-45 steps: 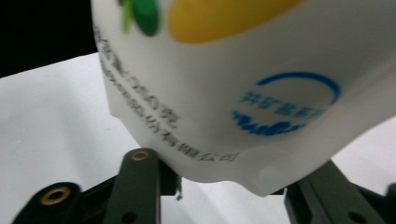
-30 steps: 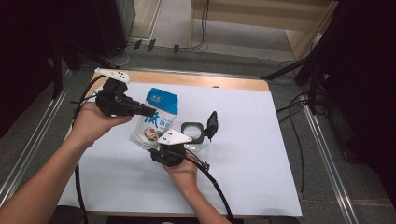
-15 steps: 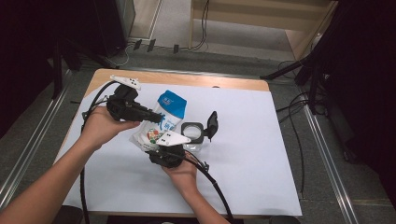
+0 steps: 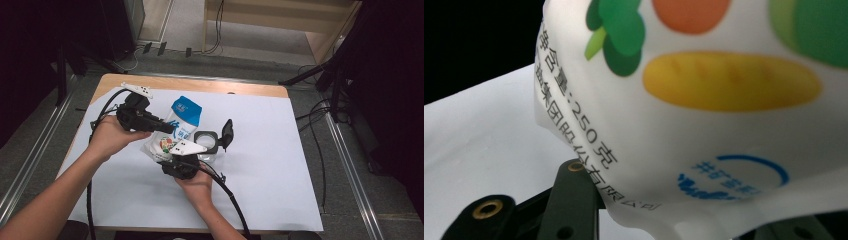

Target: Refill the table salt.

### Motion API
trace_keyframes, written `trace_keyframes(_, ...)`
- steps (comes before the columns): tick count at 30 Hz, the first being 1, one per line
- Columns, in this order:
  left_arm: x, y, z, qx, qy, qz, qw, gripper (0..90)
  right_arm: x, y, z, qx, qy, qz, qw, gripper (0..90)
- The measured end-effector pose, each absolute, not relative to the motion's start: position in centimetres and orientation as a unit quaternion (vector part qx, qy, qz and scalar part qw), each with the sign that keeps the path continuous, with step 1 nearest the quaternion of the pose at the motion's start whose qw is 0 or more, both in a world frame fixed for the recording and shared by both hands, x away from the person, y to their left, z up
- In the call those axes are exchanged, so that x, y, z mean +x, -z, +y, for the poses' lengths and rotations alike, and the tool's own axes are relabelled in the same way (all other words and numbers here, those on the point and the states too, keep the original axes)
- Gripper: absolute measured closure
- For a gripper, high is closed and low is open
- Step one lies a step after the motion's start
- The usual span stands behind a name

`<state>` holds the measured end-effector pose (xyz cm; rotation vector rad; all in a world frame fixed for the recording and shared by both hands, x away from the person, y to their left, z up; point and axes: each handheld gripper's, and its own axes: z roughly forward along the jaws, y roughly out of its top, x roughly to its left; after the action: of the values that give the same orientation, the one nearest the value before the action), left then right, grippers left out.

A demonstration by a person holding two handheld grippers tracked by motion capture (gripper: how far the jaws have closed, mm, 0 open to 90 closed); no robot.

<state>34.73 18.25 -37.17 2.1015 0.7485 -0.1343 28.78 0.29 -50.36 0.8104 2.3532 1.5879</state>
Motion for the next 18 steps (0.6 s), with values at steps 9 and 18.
trace_keyframes(9, 35.2, 37.4, 17.6, 0.848, 0.056, 0.308, 0.428, 88.3, 28.9, 50.6, 0.1, 0.287, -0.539, 0.787, 0.089, 64.6)
trace_keyframes(18, 36.1, 37.5, 15.8, 0.857, 0.063, 0.306, 0.411, 88.6, 28.9, 50.8, -0.2, 0.304, -0.543, 0.779, 0.071, 64.0)
